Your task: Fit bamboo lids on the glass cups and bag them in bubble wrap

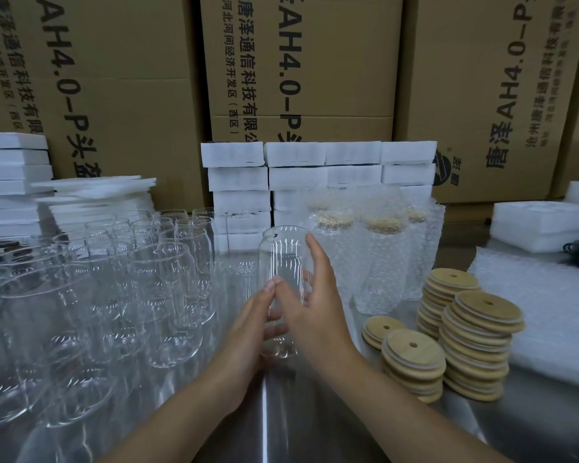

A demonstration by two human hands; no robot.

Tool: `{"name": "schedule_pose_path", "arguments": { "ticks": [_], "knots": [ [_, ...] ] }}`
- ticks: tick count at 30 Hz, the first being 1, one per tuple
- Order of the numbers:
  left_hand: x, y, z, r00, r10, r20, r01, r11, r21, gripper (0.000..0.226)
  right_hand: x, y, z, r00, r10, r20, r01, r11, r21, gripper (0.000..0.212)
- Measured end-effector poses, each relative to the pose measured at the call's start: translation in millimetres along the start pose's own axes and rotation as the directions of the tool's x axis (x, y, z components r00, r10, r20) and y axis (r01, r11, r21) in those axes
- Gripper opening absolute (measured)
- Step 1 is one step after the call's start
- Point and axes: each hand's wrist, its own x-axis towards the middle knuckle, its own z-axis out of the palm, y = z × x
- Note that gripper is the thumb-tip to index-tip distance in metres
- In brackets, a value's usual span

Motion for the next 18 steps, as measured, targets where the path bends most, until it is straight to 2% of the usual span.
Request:
{"name": "schedule_pose_path", "arguments": {
  "ticks": [7,11,13,15,18],
  "knots": [
    [-7.9,6.2,3.1,0.998,0.055,-0.014,-0.054,0.998,0.028,0.075,-4.1,-2.1,1.5,0.998,-0.066,-0.006,0.066,0.997,-0.035,0.053],
    [-8.6,4.2,1.0,0.997,0.06,-0.051,-0.058,0.997,0.05,0.074,-6.5,-0.4,2.4,0.998,-0.063,0.013,0.063,0.997,-0.043,0.045],
    [-7.0,3.4,-0.2,0.997,0.037,-0.07,-0.033,0.998,0.046,0.076,-5.5,-1.1,1.3,0.999,-0.038,0.021,0.038,0.999,-0.011,0.044],
    [-5.5,3.9,-1.3,0.996,0.02,-0.088,-0.019,1.0,0.013,0.069,-3.1,-1.8,-0.2,1.0,-0.016,0.018,0.015,0.999,0.046,0.042],
    [-4.9,6.9,-3.2,0.998,-0.013,-0.057,0.011,0.999,-0.03,0.063,1.1,-1.7,-1.8,0.998,0.042,0.036,-0.047,0.983,0.178,0.04]
  ]
}}
